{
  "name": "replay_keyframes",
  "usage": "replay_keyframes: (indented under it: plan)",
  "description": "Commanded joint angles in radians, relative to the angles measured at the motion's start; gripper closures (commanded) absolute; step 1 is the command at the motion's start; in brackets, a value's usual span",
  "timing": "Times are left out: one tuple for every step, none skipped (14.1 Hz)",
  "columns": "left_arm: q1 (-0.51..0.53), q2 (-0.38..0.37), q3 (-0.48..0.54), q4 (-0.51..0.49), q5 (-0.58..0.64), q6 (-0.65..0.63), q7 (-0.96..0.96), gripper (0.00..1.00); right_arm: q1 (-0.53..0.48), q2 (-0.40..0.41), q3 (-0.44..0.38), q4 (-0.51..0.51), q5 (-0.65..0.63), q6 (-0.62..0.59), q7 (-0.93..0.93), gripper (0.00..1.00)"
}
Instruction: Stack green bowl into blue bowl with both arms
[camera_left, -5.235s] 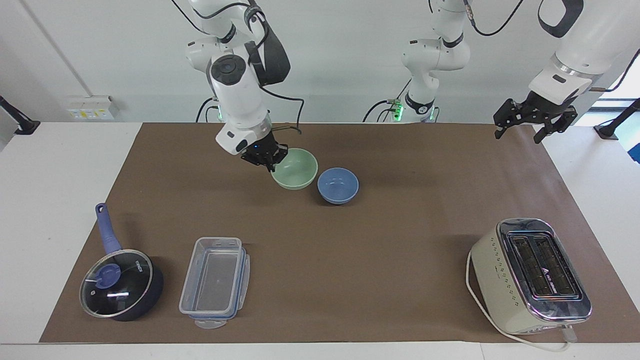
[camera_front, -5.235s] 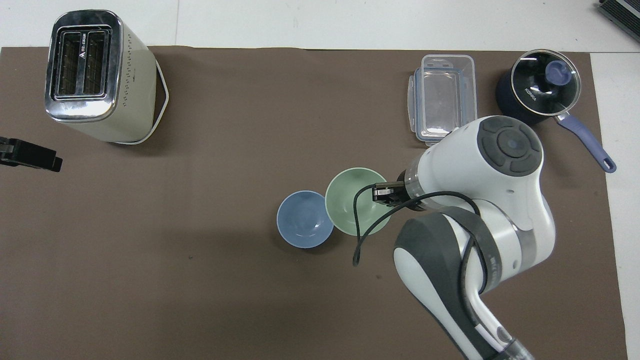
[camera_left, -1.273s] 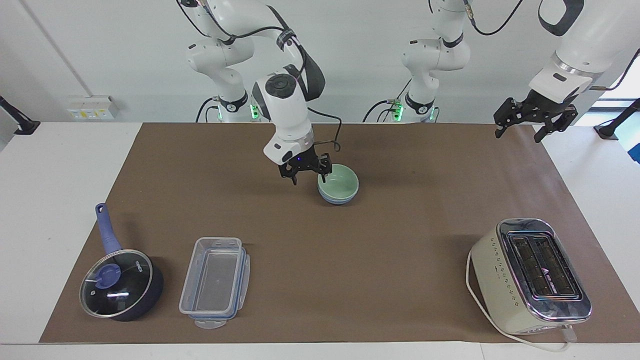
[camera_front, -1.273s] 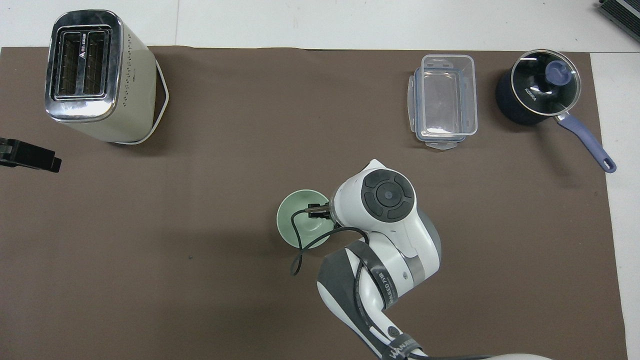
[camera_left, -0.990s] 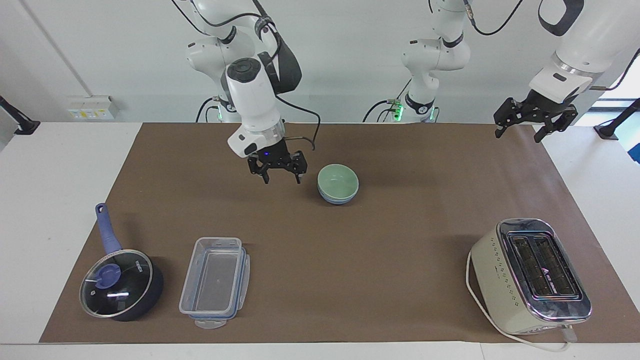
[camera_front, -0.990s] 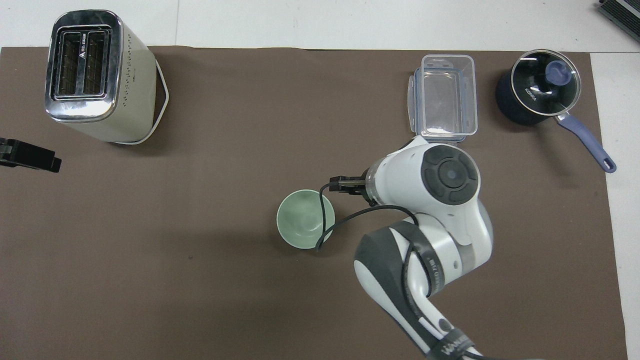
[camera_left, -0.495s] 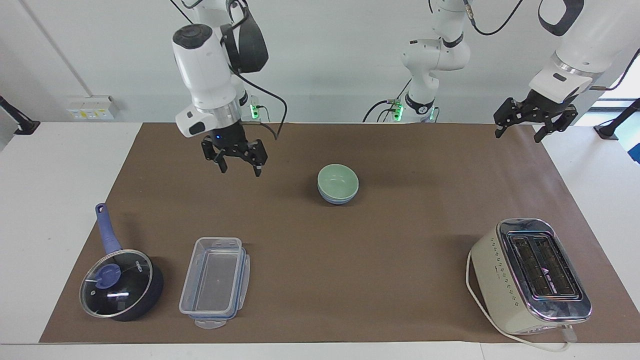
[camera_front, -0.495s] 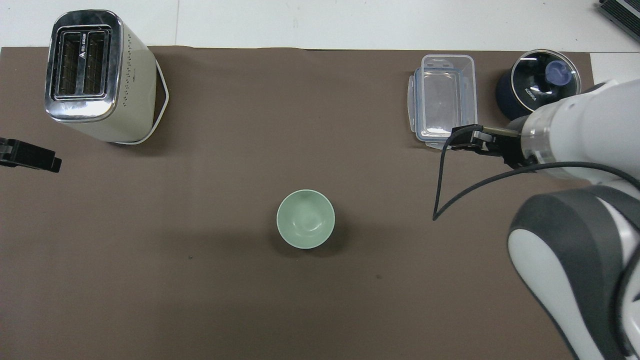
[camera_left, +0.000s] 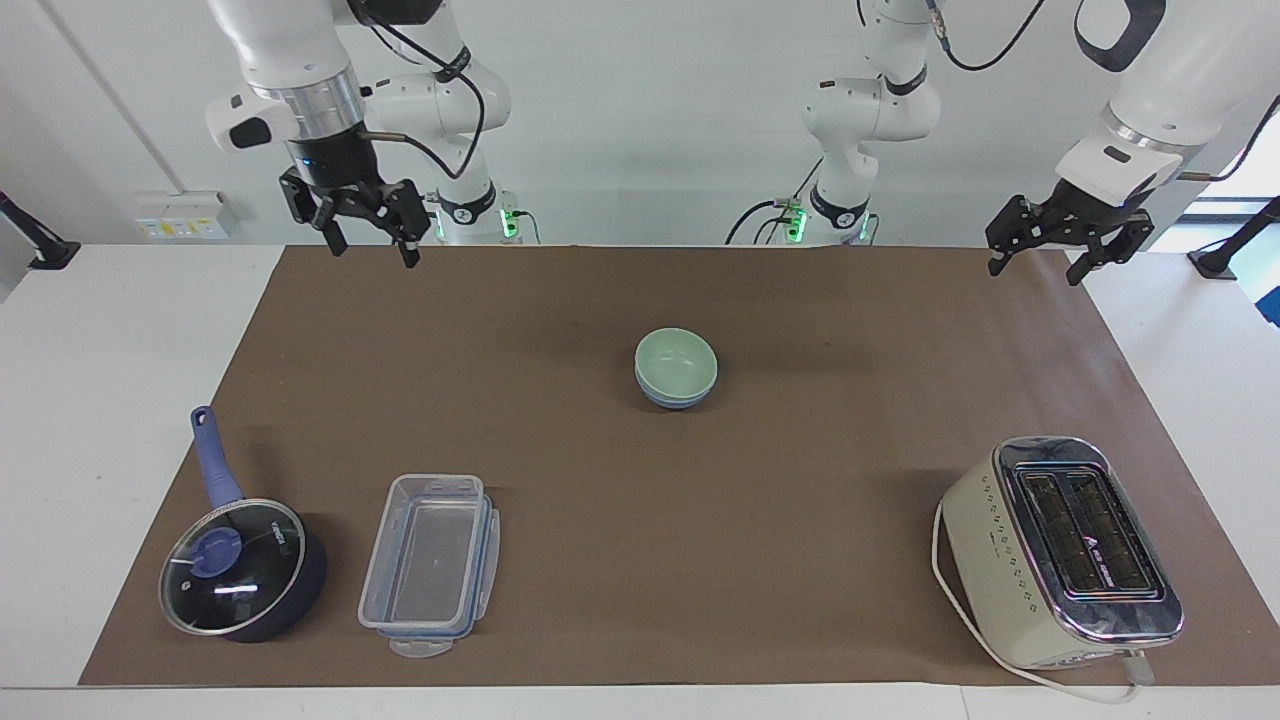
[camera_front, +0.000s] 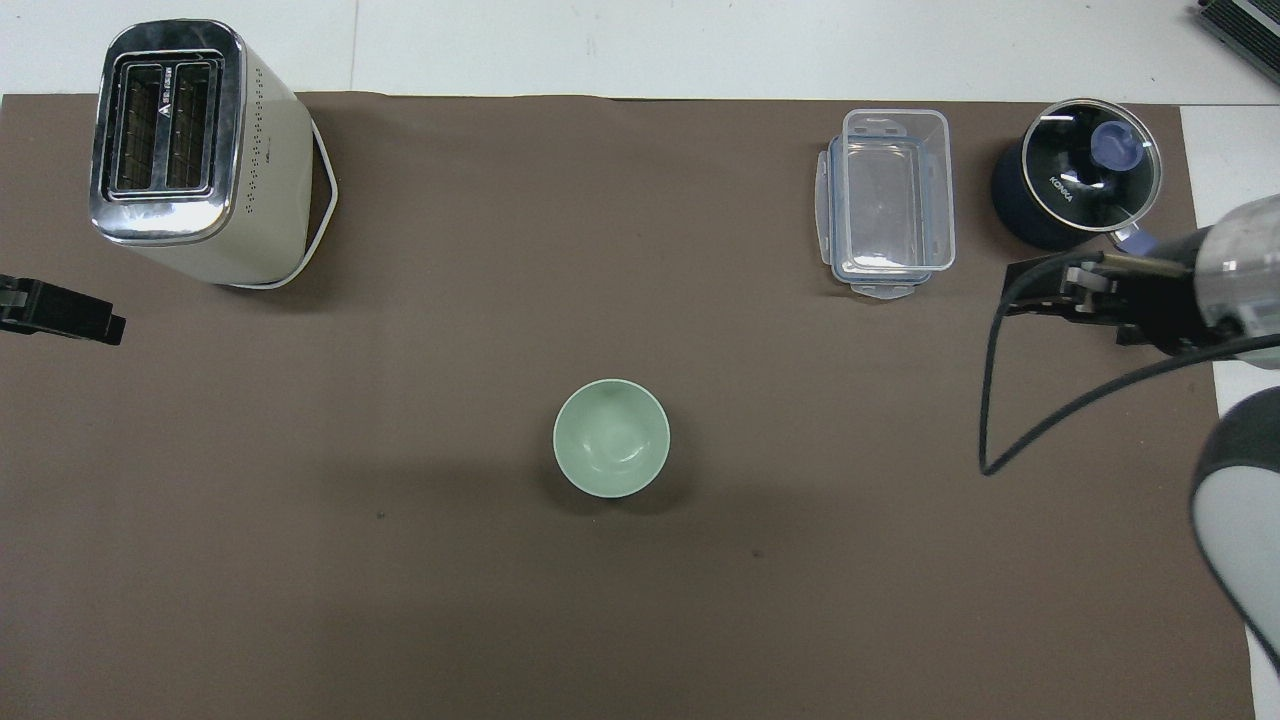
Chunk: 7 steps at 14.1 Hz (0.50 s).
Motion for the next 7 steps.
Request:
replay_keyframes:
  plan:
    - [0.008, -0.014, -0.006, -0.008, 0.015, 0.003, -0.003, 0.00, -0.006, -0.009, -0.015, -0.027, -0.011, -0.018, -0.138, 0.00]
    - [0.008, -0.015, -0.006, -0.008, 0.015, 0.003, -0.003, 0.00, -0.002, -0.020, -0.014, -0.051, -0.009, -0.020, -0.153, 0.00]
    - [0.008, -0.015, -0.006, -0.009, 0.015, 0.003, -0.003, 0.00, 0.003, -0.035, -0.011, -0.070, -0.002, -0.032, -0.160, 0.00]
    - [0.008, -0.014, -0.006, -0.008, 0.015, 0.003, -0.003, 0.00, 0.005, -0.039, -0.011, -0.073, 0.000, -0.050, -0.165, 0.00]
    - [0.008, -0.015, -0.006, -0.009, 0.015, 0.003, -0.003, 0.00, 0.000, -0.037, -0.012, -0.073, 0.000, -0.046, -0.164, 0.00]
    - [0.008, -0.015, -0.006, -0.009, 0.015, 0.003, -0.003, 0.00, -0.006, -0.037, -0.017, -0.073, 0.001, -0.046, -0.164, 0.00]
    - [0.006, -0.015, -0.006, -0.009, 0.015, 0.001, -0.003, 0.00, -0.009, -0.036, -0.018, -0.073, 0.001, -0.043, -0.164, 0.00]
